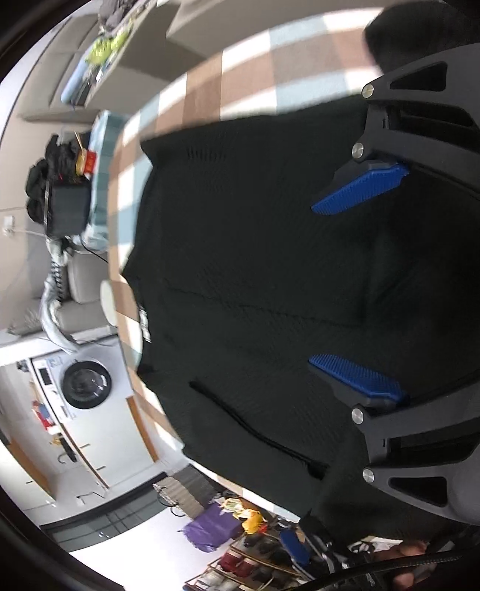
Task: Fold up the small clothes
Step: 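Grasp the sweater sleeve with the right gripper and lift it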
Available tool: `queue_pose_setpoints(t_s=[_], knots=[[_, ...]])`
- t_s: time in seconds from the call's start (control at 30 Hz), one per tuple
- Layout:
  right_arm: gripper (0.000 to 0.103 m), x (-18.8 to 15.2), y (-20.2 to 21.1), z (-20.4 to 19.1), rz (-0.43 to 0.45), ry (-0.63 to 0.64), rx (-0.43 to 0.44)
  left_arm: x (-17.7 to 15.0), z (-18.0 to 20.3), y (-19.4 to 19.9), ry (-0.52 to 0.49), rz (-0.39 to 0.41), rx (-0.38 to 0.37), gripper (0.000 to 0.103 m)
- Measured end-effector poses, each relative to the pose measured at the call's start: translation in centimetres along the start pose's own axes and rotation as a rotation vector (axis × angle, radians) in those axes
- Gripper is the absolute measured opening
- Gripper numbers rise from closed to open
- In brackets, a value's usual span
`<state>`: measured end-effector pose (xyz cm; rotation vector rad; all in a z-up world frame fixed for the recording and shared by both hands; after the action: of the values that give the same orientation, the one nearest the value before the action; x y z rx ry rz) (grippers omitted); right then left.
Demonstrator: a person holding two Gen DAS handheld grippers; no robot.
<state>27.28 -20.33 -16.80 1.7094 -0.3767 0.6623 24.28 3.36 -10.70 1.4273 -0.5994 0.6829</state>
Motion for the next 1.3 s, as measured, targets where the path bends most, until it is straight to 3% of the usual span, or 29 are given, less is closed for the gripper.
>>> queue_pose_setpoints(t_s=[0.03,0.1,0.17,0.23,0.3,0.33,0.47,0.6,0.73,0.8,0.9,1.07,1.17,1.2,1.23,1.27,1.3], knots=[[0.069,-0.1,-1.0,0.0,-0.020,0.008,-0.015,0.0,0.0,-0.3,0.000,-0.005,-0.004,0.087],[0.069,0.2,-1.6,-0.1,0.001,0.048,-0.059,0.0,0.2,-0.9,-0.005,-0.011,-0.014,0.087],[0.059,0.1,-2.0,-0.2,-0.003,0.116,-0.125,-0.2,0.4,-1.7,-0.014,-0.025,-0.013,0.087],[0.023,0.2,-2.0,-0.1,0.001,0.156,-0.136,-0.5,0.5,-2.1,-0.019,-0.035,-0.012,0.087],[0.009,0.6,-1.6,1.0,0.007,0.132,-0.153,-0.6,0.7,-2.7,-0.019,-0.044,-0.014,0.087],[0.009,1.0,-1.1,1.8,0.027,0.094,-0.134,-0.6,0.8,-2.8,-0.017,-0.046,-0.016,0.087],[0.008,3.4,3.0,7.0,0.162,-0.138,-0.069,-0.4,0.9,-3.5,-0.017,-0.050,-0.014,0.087],[0.008,4.9,6.5,17.2,0.269,-0.413,-0.215,-0.1,0.9,-3.9,-0.010,-0.050,-0.022,0.087],[0.015,3.5,7.5,24.5,0.245,-0.622,-0.340,0.2,1.2,-4.4,-0.008,-0.053,-0.023,0.087],[0.021,3.3,8.6,25.0,0.266,-0.632,-0.329,0.4,1.5,-4.7,-0.016,-0.055,-0.024,0.087],[0.043,3.4,9.9,24.0,0.290,-0.572,-0.304,0.6,2.0,-5.4,-0.027,-0.062,-0.022,0.087],[0.052,2.6,10.8,20.3,0.269,-0.498,-0.218,0.6,2.9,-8.2,-0.056,-0.115,0.008,0.087],[0.056,1.8,10.5,18.4,0.251,-0.464,-0.178,0.0,3.0,-10.2,-0.078,-0.181,0.040,0.071],[0.056,1.6,10.4,17.9,0.246,-0.453,-0.175,0.3,3.1,-10.3,-0.074,-0.161,0.038,0.063],[0.056,1.4,10.5,17.4,0.242,-0.442,-0.171,0.4,3.0,-10.4,-0.075,-0.160,0.044,0.046],[0.056,1.4,10.3,17.1,0.238,-0.434,-0.166,0.6,3.0,-10.4,-0.075,-0.157,0.031,0.036],[0.056,1.2,10.4,16.7,0.234,-0.425,-0.162,0.7,3.0,-10.4,-0.073,-0.158,0.018,0.016]])
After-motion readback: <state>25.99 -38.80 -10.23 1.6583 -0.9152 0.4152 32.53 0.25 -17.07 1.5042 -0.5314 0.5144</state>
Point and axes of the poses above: each gripper's, at about its wrist camera, not at the fingertips, and y roughly against the way its jaws point, z to its right, x to its top, the point moved 10 cm from there along -y, roughly the way its jaws point, and after that the axes turned 4 degrees about z, right-handed, at the moved point
